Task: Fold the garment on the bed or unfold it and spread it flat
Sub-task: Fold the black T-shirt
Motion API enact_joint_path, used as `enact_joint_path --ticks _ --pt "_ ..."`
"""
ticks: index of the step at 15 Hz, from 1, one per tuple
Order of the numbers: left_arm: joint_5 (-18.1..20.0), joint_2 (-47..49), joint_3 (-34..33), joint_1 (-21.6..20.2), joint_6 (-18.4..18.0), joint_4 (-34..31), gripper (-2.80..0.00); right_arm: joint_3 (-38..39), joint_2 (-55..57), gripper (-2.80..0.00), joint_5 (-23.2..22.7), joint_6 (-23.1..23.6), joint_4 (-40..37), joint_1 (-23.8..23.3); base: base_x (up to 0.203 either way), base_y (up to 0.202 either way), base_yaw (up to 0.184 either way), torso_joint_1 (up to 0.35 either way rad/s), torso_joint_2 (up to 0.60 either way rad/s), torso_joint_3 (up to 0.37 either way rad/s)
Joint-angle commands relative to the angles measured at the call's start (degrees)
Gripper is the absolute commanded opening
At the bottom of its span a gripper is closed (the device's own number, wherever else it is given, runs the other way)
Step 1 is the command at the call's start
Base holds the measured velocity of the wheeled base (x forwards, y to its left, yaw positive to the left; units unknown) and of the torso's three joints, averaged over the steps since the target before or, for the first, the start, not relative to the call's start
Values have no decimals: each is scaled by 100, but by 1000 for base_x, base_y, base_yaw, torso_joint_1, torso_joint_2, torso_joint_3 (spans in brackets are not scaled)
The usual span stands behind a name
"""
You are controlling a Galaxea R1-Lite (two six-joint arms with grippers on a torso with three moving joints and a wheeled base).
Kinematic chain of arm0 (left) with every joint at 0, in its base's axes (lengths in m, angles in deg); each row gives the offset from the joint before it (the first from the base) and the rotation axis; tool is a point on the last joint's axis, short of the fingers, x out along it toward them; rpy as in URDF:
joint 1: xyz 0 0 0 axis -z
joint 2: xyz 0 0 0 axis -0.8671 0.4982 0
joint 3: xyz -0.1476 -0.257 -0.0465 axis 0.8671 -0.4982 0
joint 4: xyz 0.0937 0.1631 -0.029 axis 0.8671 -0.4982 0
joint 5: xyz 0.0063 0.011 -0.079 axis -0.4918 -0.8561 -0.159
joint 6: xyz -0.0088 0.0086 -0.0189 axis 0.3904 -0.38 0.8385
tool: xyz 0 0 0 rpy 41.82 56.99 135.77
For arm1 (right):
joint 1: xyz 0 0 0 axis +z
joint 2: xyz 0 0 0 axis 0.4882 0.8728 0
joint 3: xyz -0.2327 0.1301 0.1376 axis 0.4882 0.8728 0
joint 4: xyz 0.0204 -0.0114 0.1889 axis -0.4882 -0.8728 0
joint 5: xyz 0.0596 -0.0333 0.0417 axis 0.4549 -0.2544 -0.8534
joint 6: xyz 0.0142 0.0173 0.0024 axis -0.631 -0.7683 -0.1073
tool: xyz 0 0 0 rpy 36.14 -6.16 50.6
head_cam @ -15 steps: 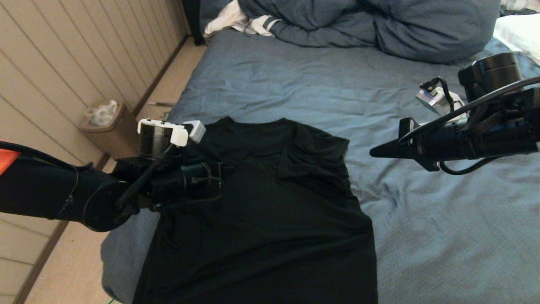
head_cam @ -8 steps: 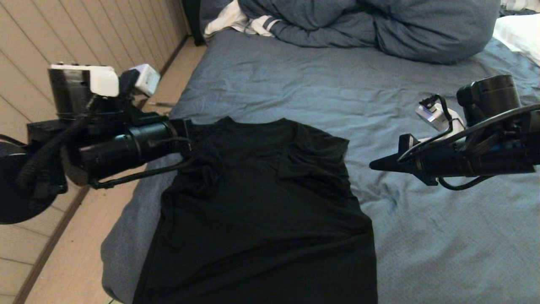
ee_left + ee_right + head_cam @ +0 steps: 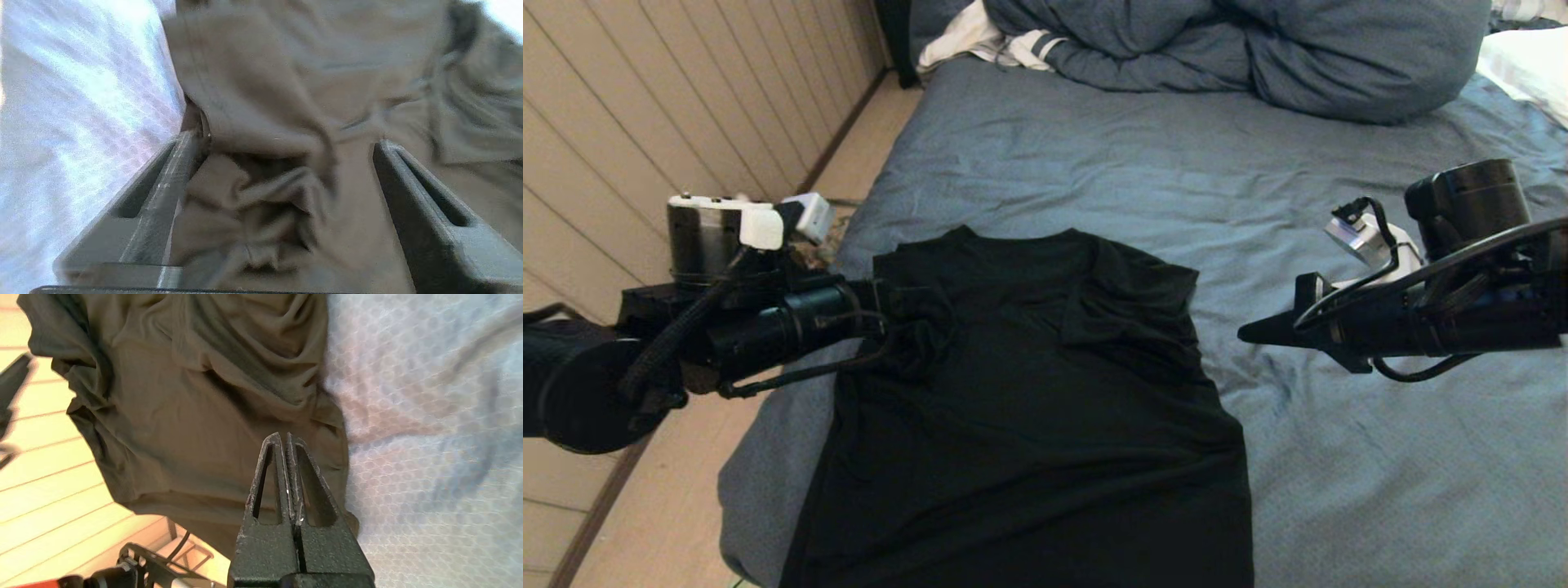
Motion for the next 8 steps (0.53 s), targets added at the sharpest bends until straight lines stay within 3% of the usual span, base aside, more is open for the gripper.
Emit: enact_joint_path --ticks 1,8 --pt "-24 563 -132 -48 -19 597 -280 11 45 -280 -95 -16 -5 -37 0 0 0 0 0 0" --pt "-18 673 69 -315 31 686 -280 46 80 -280 -122 -7 4 -37 0 0 0 0 0 0"
